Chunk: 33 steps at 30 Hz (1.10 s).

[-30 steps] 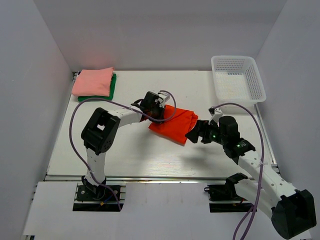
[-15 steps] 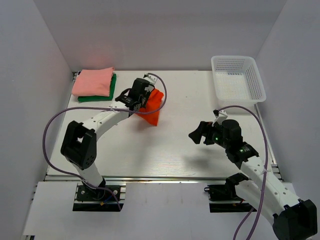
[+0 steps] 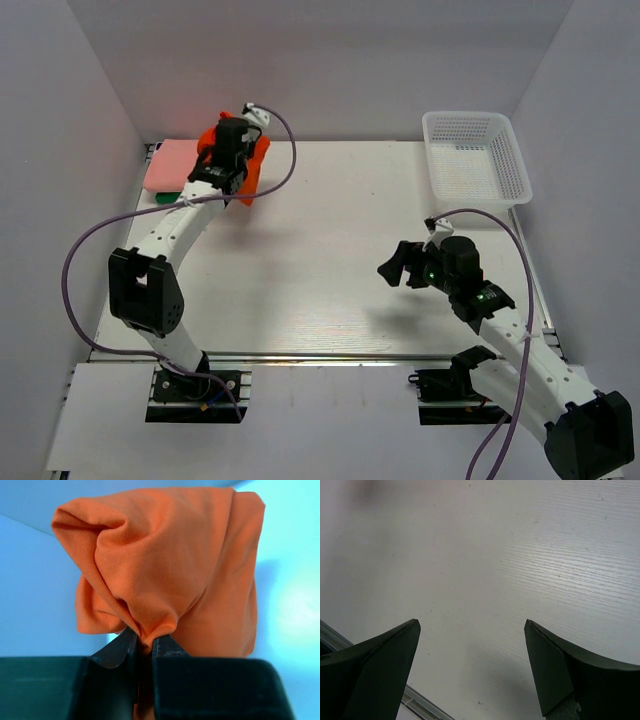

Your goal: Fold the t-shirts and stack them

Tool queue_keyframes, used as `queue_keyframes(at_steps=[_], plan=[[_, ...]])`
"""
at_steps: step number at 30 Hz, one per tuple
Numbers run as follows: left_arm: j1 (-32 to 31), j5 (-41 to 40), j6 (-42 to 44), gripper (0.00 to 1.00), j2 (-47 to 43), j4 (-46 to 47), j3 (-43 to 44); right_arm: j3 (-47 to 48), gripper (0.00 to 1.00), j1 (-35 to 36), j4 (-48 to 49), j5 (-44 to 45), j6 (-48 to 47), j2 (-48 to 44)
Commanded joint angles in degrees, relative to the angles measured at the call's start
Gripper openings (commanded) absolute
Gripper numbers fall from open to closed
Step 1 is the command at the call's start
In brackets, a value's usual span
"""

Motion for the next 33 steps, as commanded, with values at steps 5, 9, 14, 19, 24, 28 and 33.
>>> queue_keyframes(at_steps=[5,9,14,19,24,28,33], plan=[[6.9,4.3,8.7,0.00,2.8,5.7,8.6,6.8,0.90,-0.2,0.0,0.6,-0.8,4.9],[11.0,8.3,9.3,0.00,7.6,5.7,12.3,9.5,0.90,-0.2,0.1,0.6,-0.8,8.2],[15.4,10.7,9.3,0.00,16.6,3.8,19.7,14.0,0.90,-0.5,0.0,0.7,-1.6,13.3],[19.4,10.7,9.9,0.00,22.9,2.6,27.2,16.1,0.90,-0.2,0.6,0.3,-2.0,17.3],[21.5,9.6,9.9,0.00,28.4,0.3,32.5,17.9,0.90,0.0,0.5,0.1,-2.4,20.2],[24.0,8.9,9.9,0.00,30.0,1.0,33.0,19.0,0.90,-0.2,0.5,0.5,-2.8,21.7],[25.1,7.7,10.7,1.00,31.9,0.1,33.7,20.6,0.90,-0.2,0.3,-0.1,-3.0,24.6]])
